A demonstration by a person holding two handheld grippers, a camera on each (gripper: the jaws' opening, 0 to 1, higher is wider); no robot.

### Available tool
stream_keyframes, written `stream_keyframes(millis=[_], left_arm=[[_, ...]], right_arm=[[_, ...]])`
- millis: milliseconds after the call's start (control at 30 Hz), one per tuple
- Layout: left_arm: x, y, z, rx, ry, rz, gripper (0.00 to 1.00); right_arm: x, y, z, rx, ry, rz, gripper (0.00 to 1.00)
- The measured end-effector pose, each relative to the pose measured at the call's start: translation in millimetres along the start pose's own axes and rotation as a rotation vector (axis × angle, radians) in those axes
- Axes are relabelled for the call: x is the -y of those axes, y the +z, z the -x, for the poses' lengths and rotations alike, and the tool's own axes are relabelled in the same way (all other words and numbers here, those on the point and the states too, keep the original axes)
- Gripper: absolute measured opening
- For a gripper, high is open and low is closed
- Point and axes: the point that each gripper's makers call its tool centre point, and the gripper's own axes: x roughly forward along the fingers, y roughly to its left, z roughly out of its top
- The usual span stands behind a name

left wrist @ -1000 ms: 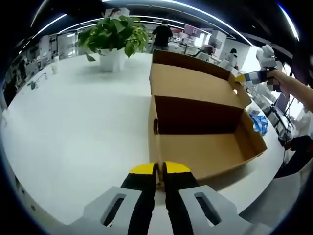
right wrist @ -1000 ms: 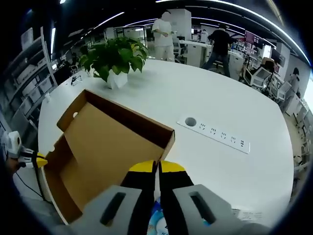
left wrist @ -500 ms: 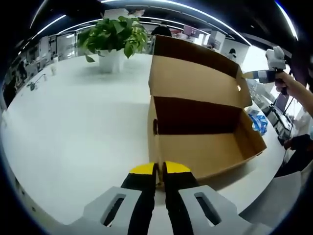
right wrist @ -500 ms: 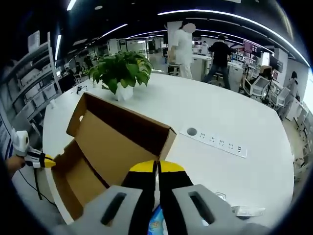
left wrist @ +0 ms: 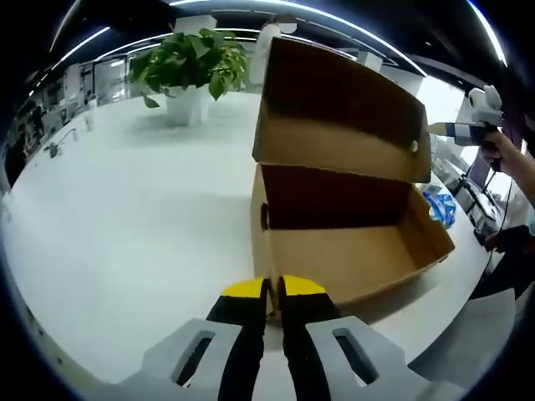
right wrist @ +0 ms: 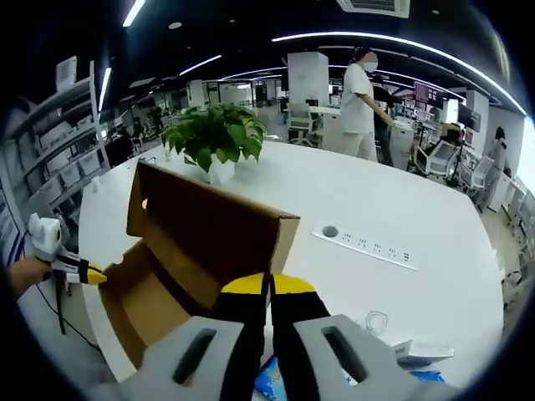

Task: Operate the shoe box by opening the lid, removing the specified soft item, and placing it in the target area until the item is outside and the box remains undamaged.

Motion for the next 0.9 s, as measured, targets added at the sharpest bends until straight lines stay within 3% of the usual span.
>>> stream_keyframes(millis=[500,900], left_arm=[[-0.4,0.3,0,0.008,-0.001,-0.01,0.03],[-0.6,1.7,1,0.018,-0.004,-0.042,0.04]], right_arm=[[-21,-14.6,30,0.095,-0.015,0.006,0.0],[-34,-28.7,44,0.131,-0.009,-0.034,0.0]])
